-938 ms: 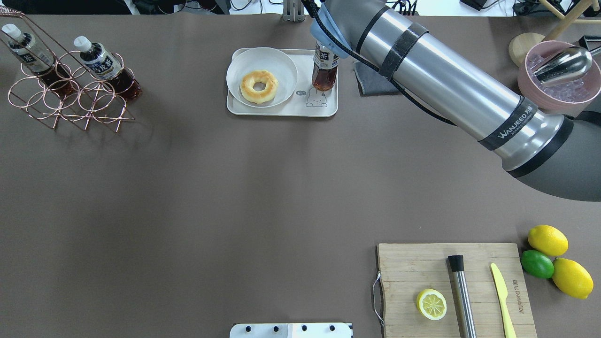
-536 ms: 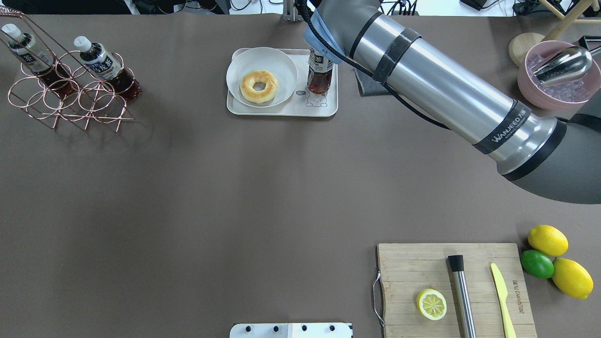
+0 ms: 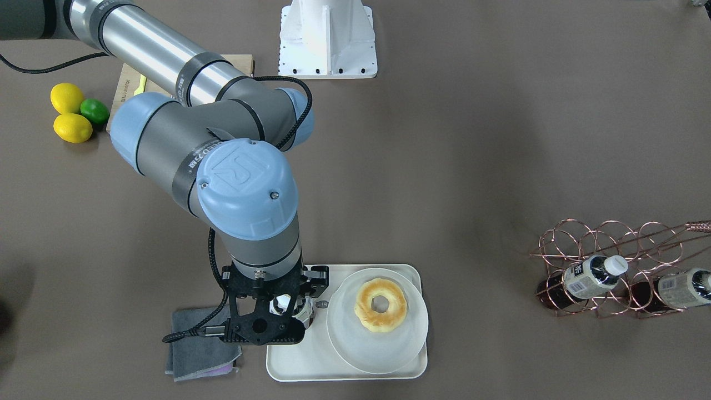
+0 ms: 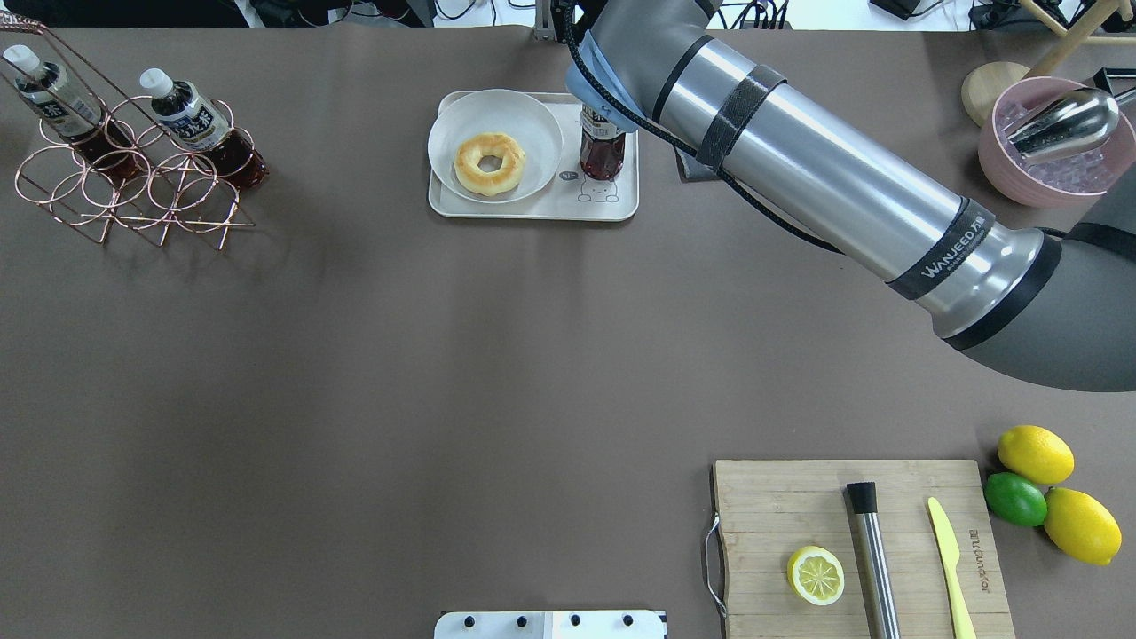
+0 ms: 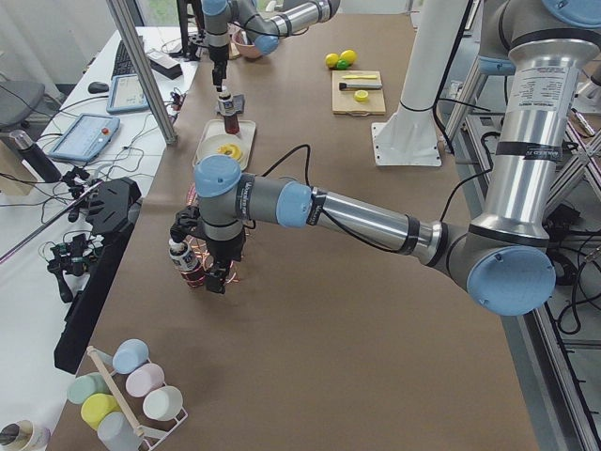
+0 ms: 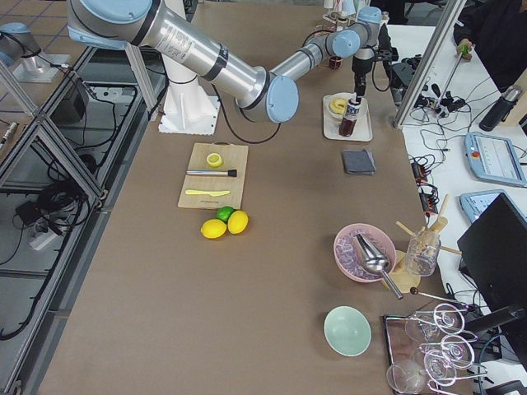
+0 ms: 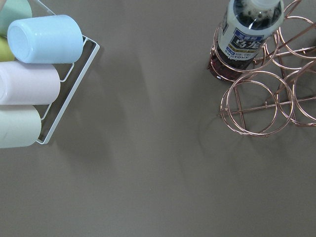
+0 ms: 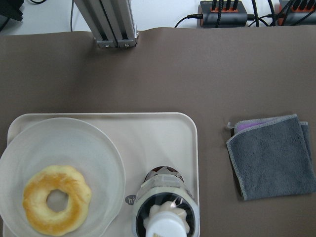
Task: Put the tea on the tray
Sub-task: 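Open the right gripper and withdraw it toward the ice bowl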
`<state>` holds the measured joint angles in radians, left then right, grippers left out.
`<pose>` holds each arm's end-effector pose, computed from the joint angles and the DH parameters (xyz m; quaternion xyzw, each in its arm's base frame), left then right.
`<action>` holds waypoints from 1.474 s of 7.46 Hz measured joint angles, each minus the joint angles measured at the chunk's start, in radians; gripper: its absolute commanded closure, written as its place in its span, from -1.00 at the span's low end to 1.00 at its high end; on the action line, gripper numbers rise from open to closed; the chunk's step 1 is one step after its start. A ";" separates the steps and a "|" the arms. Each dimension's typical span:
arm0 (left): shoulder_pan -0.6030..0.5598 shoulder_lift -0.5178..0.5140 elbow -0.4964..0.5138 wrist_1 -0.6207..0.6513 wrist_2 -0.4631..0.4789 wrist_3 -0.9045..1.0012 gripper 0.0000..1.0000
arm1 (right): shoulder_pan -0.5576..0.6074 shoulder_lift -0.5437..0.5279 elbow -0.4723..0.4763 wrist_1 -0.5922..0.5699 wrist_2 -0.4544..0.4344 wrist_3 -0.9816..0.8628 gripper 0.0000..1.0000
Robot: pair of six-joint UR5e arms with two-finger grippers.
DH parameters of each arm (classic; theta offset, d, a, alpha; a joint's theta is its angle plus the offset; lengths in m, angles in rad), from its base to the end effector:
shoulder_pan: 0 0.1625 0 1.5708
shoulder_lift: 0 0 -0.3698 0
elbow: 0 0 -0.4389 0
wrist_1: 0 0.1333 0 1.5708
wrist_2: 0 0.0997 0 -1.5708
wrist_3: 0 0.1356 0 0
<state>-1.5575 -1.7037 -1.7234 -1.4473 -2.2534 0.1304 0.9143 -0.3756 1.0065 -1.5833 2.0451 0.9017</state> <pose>-0.0400 -0.5861 0.4932 0.0956 0.3286 0.0944 0.9349 -0.4620 -0.7166 0.0798 0.0532 -0.3671 0.0423 0.9277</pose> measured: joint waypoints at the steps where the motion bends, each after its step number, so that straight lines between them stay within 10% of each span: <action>1: 0.000 0.000 -0.001 0.001 0.000 0.000 -0.95 | 0.022 -0.020 0.063 -0.048 0.046 -0.003 -1.00; 7: -0.003 0.013 -0.021 0.002 -0.002 0.001 -0.95 | 0.118 -0.487 0.902 -0.654 0.082 -0.295 -1.00; 11: -0.003 0.021 -0.025 0.000 -0.001 0.001 -0.95 | 0.430 -0.826 0.868 -0.655 0.038 -1.009 -1.00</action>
<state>-1.5602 -1.6826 -1.7484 -1.4477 -2.2549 0.1317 1.3442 -1.2012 1.8744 -2.2385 2.0829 -0.1071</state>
